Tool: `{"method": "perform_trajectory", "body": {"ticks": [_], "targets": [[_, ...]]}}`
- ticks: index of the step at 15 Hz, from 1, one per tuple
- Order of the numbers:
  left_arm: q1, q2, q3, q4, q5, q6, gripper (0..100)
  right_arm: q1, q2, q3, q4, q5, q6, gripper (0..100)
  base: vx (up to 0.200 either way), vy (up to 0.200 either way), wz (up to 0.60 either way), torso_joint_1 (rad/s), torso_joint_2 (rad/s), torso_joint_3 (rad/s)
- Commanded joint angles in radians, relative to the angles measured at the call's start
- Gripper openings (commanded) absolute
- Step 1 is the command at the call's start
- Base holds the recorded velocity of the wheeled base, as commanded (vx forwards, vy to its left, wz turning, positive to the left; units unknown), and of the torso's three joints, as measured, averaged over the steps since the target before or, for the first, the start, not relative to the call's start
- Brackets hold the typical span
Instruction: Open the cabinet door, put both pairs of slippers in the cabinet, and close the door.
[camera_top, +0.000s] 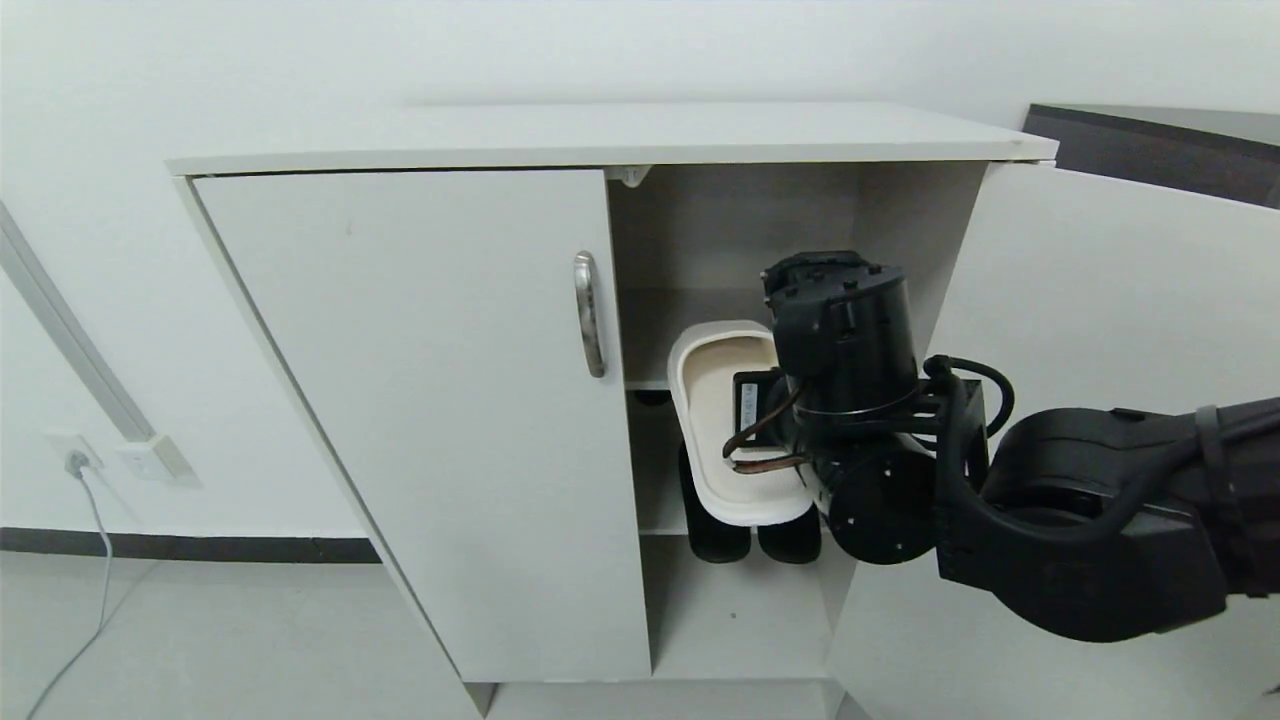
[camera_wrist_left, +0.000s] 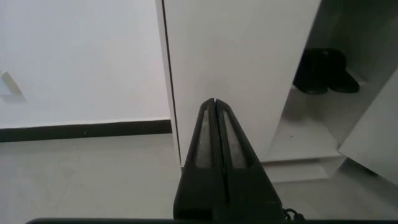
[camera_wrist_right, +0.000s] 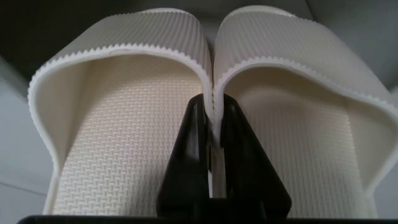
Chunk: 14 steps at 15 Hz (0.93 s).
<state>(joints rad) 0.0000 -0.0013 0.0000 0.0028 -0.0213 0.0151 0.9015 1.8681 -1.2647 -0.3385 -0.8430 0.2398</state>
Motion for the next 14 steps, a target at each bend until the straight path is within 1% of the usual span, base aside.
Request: {"method": "perform_trajectory", "body": {"ticks": [1, 4, 7, 11, 14], "targets": [[0.000, 0.001, 0.000, 0.000, 0.000, 0.000, 0, -0.012, 0.011, -0.010, -0.005, 0.007, -0.002, 0, 0.000, 0.000, 0.00, 0.000, 0.00, 0.000], [0.000, 0.001, 0.000, -0.001, 0.000, -0.001, 0, -0.041, 0.034, -0.055, -0.010, 0.032, -0.013, 0, 0.000, 0.000, 0.00, 0.000, 0.00, 0.000], [0.000, 0.001, 0.000, 0.000, 0.000, -0.001, 0, -0.061, 0.048, -0.085, -0.010, 0.102, -0.054, 0, 0.000, 0.000, 0.00, 0.000, 0.00, 0.000], [0.000, 0.001, 0.000, 0.000, 0.001, -0.003, 0, -0.098, 0.115, -0.163, -0.010, 0.114, -0.077, 0, 0.000, 0.000, 0.00, 0.000, 0.00, 0.000], [0.000, 0.001, 0.000, -0.001, 0.001, -0.004, 0, -0.150, 0.201, -0.257, -0.008, 0.119, -0.077, 0, 0.000, 0.000, 0.00, 0.000, 0.00, 0.000]]}}
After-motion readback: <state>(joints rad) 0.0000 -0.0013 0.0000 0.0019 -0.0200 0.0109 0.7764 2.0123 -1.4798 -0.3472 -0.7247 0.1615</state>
